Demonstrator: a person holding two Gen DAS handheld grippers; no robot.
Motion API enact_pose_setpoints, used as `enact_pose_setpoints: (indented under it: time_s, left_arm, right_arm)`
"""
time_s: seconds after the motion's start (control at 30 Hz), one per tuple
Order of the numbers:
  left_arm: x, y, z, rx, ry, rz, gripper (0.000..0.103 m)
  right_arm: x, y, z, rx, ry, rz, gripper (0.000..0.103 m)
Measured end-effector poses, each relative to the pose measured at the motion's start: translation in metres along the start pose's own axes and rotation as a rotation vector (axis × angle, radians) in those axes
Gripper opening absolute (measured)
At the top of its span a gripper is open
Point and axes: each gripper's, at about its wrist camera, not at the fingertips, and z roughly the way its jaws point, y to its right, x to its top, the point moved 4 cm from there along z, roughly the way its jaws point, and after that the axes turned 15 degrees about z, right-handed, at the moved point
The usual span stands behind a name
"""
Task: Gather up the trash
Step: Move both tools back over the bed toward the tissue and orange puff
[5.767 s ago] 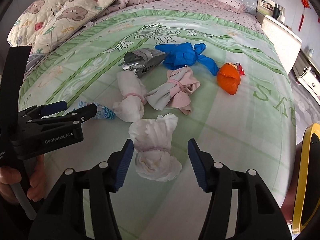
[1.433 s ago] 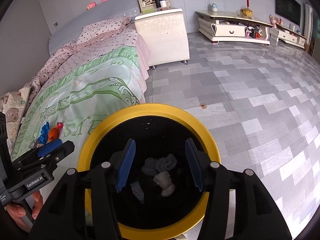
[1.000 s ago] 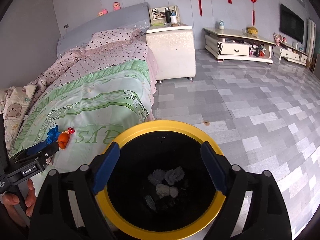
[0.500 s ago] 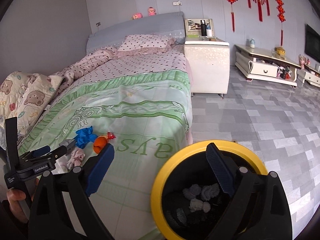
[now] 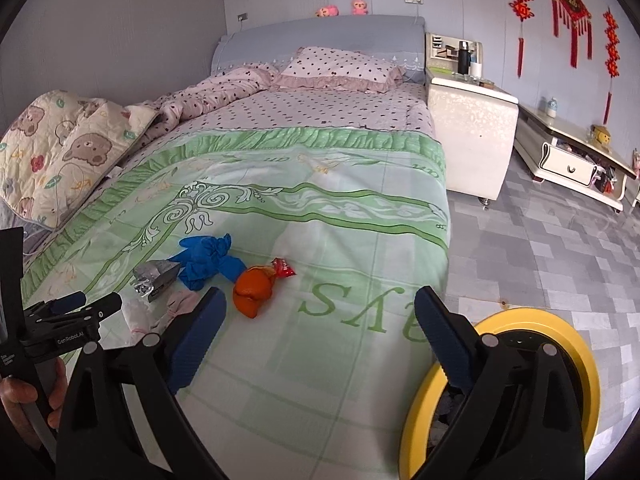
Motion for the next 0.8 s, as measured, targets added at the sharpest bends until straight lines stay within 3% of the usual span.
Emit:
enact_pose_setpoints:
  time_s: [0.5, 0.8]
  left_arm:
    - [-0.019, -0.021, 0.039, -0.049, -0.051, -0.082, 0.088]
    - [-0.029, -0.015, 0.058, -0.078, -0.060, -0.107, 0.086]
  right_arm:
    - [-0.029, -0.059, 0.117, 0.017, -0.129, -0.098, 0.090]
    - [-0.035, -0.057, 0.163, -0.031, -0.172, -0.071, 0.080]
